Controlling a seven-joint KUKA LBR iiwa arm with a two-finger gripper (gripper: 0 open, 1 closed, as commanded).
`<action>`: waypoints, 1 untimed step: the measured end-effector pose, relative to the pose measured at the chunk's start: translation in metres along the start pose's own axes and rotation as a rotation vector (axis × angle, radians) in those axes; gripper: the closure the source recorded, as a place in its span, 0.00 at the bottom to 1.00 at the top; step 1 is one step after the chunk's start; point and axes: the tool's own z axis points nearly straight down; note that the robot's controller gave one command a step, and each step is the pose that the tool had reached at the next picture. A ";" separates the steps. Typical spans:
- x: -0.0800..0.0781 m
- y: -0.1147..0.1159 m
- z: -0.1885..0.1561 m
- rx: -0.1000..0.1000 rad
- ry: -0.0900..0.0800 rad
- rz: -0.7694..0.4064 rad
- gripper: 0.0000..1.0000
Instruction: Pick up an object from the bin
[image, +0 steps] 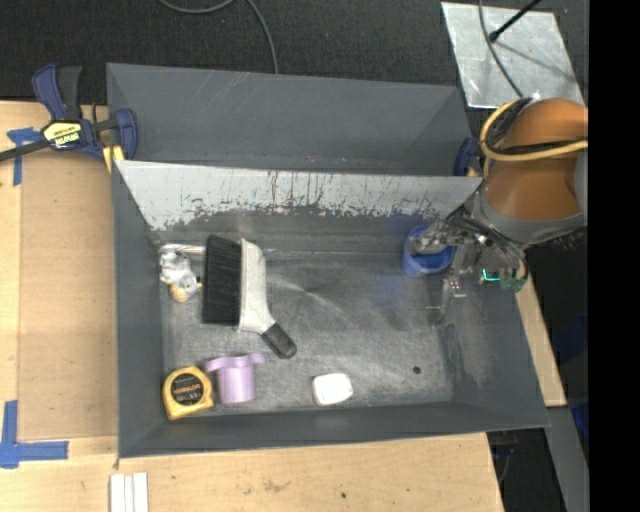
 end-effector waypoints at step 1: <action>-0.001 -0.001 -0.002 0.003 -0.003 -0.002 0.00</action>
Offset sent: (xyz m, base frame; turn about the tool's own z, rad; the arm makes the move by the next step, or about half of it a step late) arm 0.0281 -0.0173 -0.0554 -0.6000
